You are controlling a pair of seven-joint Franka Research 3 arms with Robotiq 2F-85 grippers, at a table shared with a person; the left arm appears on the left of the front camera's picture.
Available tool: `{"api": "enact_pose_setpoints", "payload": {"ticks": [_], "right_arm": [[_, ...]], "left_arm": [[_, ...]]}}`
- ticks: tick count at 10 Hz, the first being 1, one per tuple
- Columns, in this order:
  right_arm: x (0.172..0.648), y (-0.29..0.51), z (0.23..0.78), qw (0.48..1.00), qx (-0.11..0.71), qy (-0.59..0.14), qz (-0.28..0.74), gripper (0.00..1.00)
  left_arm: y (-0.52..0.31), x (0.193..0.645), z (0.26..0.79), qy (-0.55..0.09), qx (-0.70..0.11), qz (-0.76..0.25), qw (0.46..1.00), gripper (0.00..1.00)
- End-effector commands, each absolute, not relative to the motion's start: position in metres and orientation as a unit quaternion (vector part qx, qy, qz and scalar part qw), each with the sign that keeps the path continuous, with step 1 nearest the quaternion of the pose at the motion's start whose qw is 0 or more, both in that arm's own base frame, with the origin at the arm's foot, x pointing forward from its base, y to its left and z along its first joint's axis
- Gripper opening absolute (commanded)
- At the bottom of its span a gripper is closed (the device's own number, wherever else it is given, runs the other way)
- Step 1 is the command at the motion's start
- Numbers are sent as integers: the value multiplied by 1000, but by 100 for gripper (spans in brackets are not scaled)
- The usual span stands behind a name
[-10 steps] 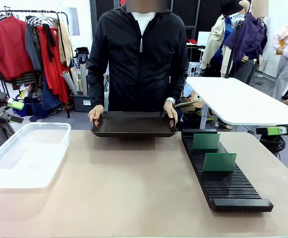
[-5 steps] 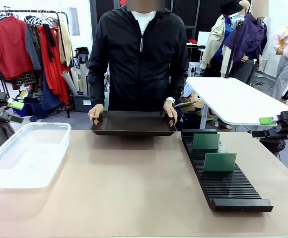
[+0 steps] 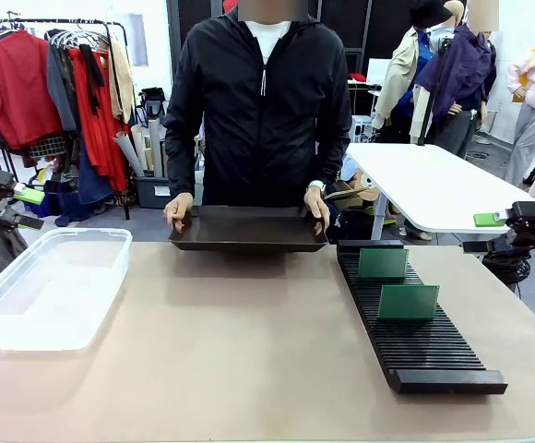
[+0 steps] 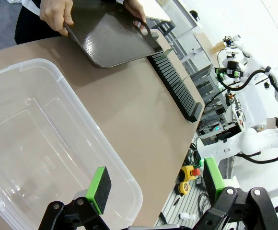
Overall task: Sort PCBs into racks and boxes based on the side picked up.
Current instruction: If the short side of the Blank PCB is picked up, insert it into the PCB Rack ; if the long side is picked up, place it in the Organizing box.
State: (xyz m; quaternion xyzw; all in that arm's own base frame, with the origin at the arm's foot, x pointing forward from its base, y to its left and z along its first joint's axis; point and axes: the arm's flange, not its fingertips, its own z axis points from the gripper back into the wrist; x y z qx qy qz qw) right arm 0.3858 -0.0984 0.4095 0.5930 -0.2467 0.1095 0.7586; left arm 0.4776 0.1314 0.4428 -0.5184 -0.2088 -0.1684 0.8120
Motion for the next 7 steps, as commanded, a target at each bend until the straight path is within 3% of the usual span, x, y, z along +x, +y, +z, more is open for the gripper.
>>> {"api": "enact_pose_setpoints", "payload": {"ticks": [1, 7], "right_arm": [[386, -100, 410, 759, 591, -250, 112, 100], [386, -100, 410, 759, 591, -250, 112, 100]], "left_arm": [[131, 476, 445, -209, -517, -167, 813, 100], [131, 476, 445, -209, -517, -167, 813, 100]]}}
